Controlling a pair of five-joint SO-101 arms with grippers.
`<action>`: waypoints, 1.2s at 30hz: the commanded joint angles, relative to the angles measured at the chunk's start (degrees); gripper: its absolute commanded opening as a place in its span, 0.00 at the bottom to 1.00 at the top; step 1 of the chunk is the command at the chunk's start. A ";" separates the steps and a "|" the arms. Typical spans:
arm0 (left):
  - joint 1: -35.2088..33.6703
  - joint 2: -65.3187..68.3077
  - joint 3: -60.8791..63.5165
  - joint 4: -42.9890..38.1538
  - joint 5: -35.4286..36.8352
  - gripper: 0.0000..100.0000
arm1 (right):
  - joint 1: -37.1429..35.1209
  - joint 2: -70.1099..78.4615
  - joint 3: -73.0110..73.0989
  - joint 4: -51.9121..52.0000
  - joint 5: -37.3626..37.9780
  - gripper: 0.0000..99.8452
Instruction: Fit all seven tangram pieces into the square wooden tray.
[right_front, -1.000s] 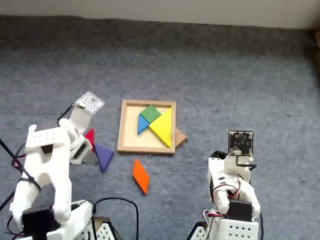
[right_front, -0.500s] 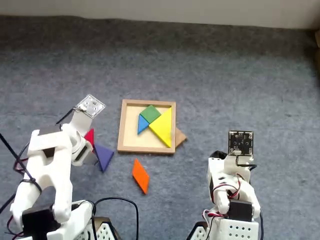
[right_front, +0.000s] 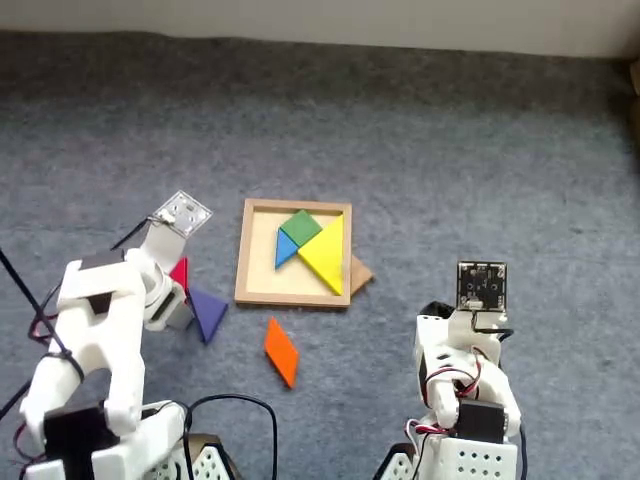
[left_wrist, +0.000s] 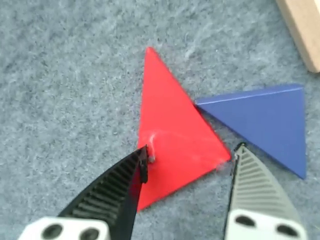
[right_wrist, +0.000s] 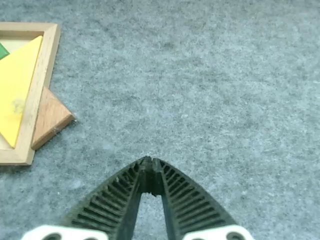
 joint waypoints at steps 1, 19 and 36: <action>0.40 6.73 -6.81 3.08 -0.26 0.24 | 0.84 -0.22 8.22 0.13 -0.09 0.02; -0.04 14.55 -20.00 12.92 -0.26 0.14 | 0.84 -0.22 8.22 0.13 -0.09 0.02; -2.95 17.71 -24.13 11.69 4.92 0.30 | 0.84 -0.22 8.22 0.13 -0.09 0.02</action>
